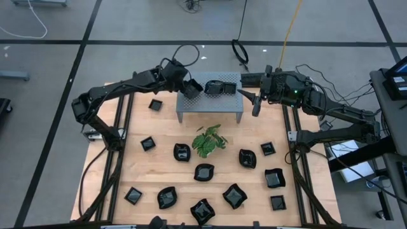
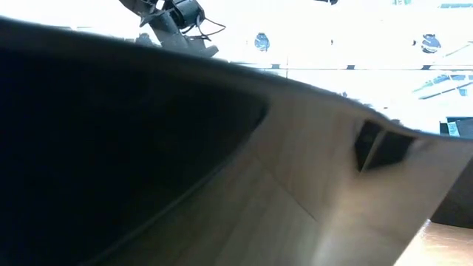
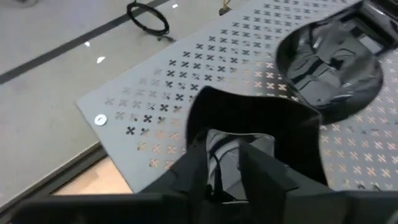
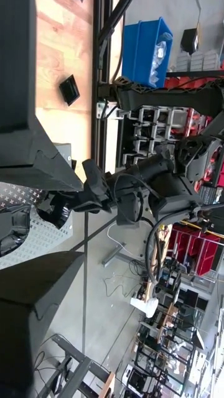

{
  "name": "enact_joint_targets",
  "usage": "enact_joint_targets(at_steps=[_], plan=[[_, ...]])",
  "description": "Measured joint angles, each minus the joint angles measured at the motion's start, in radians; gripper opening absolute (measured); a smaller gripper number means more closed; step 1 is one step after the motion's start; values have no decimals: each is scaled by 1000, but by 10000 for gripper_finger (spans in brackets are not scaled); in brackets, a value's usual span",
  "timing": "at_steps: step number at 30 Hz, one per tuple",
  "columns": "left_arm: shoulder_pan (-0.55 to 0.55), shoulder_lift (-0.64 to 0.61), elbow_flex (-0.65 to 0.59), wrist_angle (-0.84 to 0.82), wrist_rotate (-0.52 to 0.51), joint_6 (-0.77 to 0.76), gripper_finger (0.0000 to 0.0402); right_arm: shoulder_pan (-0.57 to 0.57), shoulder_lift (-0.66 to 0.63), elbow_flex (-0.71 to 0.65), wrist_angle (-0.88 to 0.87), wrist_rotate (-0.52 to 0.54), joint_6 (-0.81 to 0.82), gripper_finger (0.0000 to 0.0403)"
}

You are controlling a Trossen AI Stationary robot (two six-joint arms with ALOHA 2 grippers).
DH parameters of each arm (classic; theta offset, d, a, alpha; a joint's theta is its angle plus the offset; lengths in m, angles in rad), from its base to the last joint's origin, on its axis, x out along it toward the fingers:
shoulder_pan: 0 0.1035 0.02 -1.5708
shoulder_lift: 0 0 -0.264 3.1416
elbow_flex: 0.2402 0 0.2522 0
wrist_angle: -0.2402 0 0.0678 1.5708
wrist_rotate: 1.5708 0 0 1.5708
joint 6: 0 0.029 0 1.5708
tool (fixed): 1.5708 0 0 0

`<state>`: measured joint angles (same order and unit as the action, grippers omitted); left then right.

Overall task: Pick & Place Mini shaped plates
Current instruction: Put the distorted square plate on the shelf, then move the square plate to the middle of the table

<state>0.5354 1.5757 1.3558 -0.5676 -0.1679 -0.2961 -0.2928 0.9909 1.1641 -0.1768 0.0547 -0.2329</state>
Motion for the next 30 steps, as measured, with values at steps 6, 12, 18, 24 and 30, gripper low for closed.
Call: enact_joint_targets(at_steps=[6, 12, 18, 24, 30], plan=[[2, -21, 52, -2, -1, 111, 164, 0, 0, 0, -1, 0, 0, 155], [-13, -92, 124, -69, 33, 48, 172, 0, 0, 0, -40, 0, 2, 155], [-38, -188, 125, -303, 213, -125, 173, 0, 0, 0, -72, 0, 3, 155], [-110, -233, 125, -718, 300, -190, 173, 0, 0, 0, -74, 0, -14, 155], [-246, -232, 65, -980, 291, -273, 173, 0, 0, 0, -73, 1, -22, 155]])
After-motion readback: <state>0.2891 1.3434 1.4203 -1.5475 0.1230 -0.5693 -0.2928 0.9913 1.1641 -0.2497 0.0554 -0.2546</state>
